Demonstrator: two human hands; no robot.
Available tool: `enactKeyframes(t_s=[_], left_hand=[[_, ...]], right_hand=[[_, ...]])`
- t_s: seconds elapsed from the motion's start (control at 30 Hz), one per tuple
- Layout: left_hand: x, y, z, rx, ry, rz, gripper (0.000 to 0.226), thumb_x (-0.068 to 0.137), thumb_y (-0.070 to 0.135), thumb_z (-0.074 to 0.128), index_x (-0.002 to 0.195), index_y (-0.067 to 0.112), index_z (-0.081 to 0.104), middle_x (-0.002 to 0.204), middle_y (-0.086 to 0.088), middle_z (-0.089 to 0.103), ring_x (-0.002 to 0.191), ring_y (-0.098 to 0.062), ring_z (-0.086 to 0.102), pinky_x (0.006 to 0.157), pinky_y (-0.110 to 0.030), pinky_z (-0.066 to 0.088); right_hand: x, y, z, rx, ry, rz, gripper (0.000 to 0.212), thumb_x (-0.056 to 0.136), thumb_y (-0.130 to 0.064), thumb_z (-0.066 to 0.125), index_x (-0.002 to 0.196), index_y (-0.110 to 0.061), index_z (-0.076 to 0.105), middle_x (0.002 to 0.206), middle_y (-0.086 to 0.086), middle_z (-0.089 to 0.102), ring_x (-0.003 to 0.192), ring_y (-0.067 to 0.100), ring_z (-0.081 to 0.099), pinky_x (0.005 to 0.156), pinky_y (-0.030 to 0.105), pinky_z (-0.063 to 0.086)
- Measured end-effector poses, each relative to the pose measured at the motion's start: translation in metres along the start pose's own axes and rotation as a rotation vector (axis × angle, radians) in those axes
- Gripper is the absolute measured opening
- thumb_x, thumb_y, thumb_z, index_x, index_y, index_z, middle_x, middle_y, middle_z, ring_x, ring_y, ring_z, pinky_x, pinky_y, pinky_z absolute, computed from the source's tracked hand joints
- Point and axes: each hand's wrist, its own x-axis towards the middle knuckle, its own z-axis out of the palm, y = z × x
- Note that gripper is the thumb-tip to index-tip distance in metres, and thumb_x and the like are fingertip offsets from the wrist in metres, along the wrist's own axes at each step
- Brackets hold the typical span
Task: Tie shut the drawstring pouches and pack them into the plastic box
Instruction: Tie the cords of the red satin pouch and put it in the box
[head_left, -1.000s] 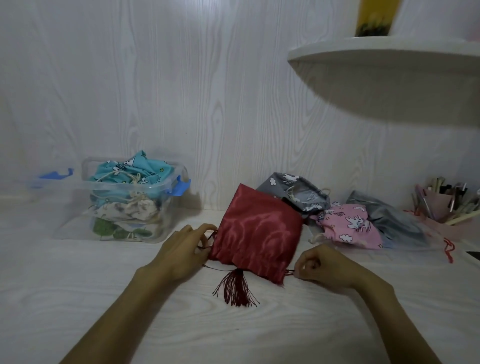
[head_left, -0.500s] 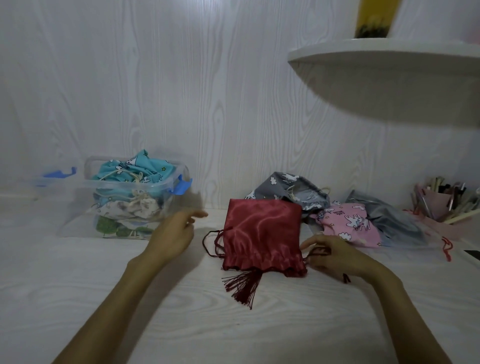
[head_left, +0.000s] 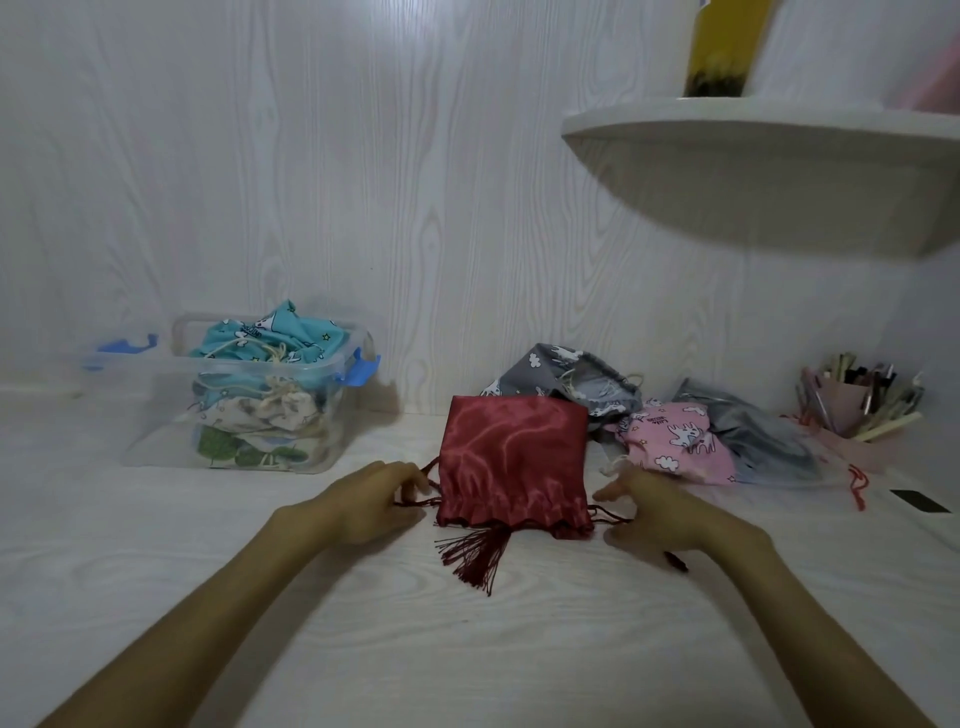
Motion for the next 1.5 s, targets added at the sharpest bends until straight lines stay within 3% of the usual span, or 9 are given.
enactKeyframes(t_s=[0.23, 0.37, 0.53, 0.9, 1.1, 1.2, 1.27, 1.37, 1.5], left_hand=[[-0.008, -0.003, -0.011, 0.091, 0.104, 0.083, 0.018, 0.092, 0.042, 0.055, 0.080, 0.030, 0.061, 0.072, 0.016, 0.057, 0.068, -0.005, 0.052, 0.059, -0.019, 0.038], [-0.007, 0.002, -0.016, -0.489, 0.050, -0.088, 0.026, 0.098, 0.021, 0.048, 0.077, 0.022, 0.064, 0.062, 0.006, 0.053, 0.054, -0.011, 0.046, 0.050, -0.019, 0.036], [-0.010, 0.022, -0.021, -1.131, -0.139, -0.392, 0.032, 0.100, 0.029, 0.042, 0.071, 0.016, 0.050, 0.053, 0.008, 0.025, 0.042, -0.006, 0.020, 0.036, -0.015, 0.022], [-0.043, -0.031, -0.008, 0.033, 0.519, -0.378, 0.035, 0.099, 0.029, 0.041, 0.072, 0.015, 0.059, 0.074, -0.006, 0.060, 0.073, -0.029, 0.056, 0.062, -0.035, 0.036], [-0.051, -0.032, -0.006, 0.243, 0.376, -0.371, 0.035, 0.099, 0.037, 0.037, 0.079, 0.016, 0.056, 0.088, -0.006, 0.064, 0.082, -0.025, 0.057, 0.064, -0.033, 0.038], [-0.050, -0.013, -0.018, 0.377, 0.261, -0.410, 0.025, 0.099, 0.028, 0.035, 0.107, 0.018, 0.057, 0.113, -0.006, 0.057, 0.107, -0.025, 0.052, 0.078, -0.036, 0.043], [-0.048, 0.007, -0.027, 0.531, 0.224, -0.451, 0.034, 0.096, 0.015, 0.036, 0.128, 0.019, 0.049, 0.127, -0.006, 0.050, 0.119, -0.026, 0.046, 0.086, -0.037, 0.043], [-0.039, 0.037, -0.036, 0.486, 0.319, -0.328, 0.038, 0.095, 0.016, 0.044, 0.133, 0.019, 0.045, 0.129, -0.004, 0.050, 0.113, -0.025, 0.054, 0.085, -0.038, 0.047], [-0.021, 0.057, -0.018, 0.088, -0.045, -0.155, 0.060, 0.088, 0.042, 0.060, 0.139, 0.024, 0.037, 0.138, 0.000, 0.045, 0.115, -0.025, 0.056, 0.097, -0.037, 0.044]], right_hand=[[-0.006, 0.005, 0.019, 0.047, 0.251, -0.009, 0.015, 0.089, -0.029, 0.062, 0.076, -0.027, 0.053, 0.098, -0.002, 0.063, 0.075, 0.008, 0.053, 0.063, 0.027, 0.039], [-0.016, -0.001, -0.001, 0.610, 0.130, -0.058, 0.013, 0.088, -0.012, 0.064, 0.076, -0.008, 0.066, 0.050, -0.005, 0.060, 0.045, 0.006, 0.052, 0.052, 0.020, 0.045], [-0.021, 0.001, -0.012, 0.603, 0.153, -0.074, 0.024, 0.090, -0.015, 0.061, 0.068, -0.015, 0.070, 0.039, -0.013, 0.043, 0.038, 0.001, 0.034, 0.048, 0.015, 0.029], [-0.041, 0.055, -0.010, 0.461, 0.280, 0.110, 0.029, 0.093, -0.009, 0.056, 0.065, -0.016, 0.061, 0.038, -0.020, 0.051, 0.048, -0.006, 0.052, 0.053, 0.008, 0.035], [-0.035, 0.047, -0.008, 0.271, 0.162, 0.141, 0.031, 0.092, -0.021, 0.059, 0.061, -0.024, 0.060, 0.077, 0.005, 0.069, 0.073, 0.017, 0.059, 0.061, 0.013, 0.039], [-0.031, 0.032, -0.021, 0.027, 0.090, 0.198, 0.020, 0.091, -0.034, 0.056, 0.096, -0.018, 0.068, 0.107, 0.012, 0.067, 0.094, 0.023, 0.060, 0.079, 0.030, 0.045], [-0.031, 0.015, -0.026, -0.195, 0.262, 0.299, 0.036, 0.090, -0.036, 0.056, 0.119, -0.015, 0.057, 0.123, 0.010, 0.057, 0.110, 0.028, 0.056, 0.084, 0.034, 0.045], [-0.030, -0.018, -0.026, -0.149, 0.460, 0.186, 0.018, 0.089, -0.028, 0.058, 0.103, -0.018, 0.062, 0.109, 0.004, 0.061, 0.103, 0.027, 0.059, 0.076, 0.032, 0.045], [-0.018, -0.039, -0.005, -0.049, -0.025, 0.034, 0.046, 0.083, -0.024, 0.066, 0.128, -0.022, 0.055, 0.131, -0.001, 0.051, 0.122, 0.020, 0.048, 0.099, 0.033, 0.043]])
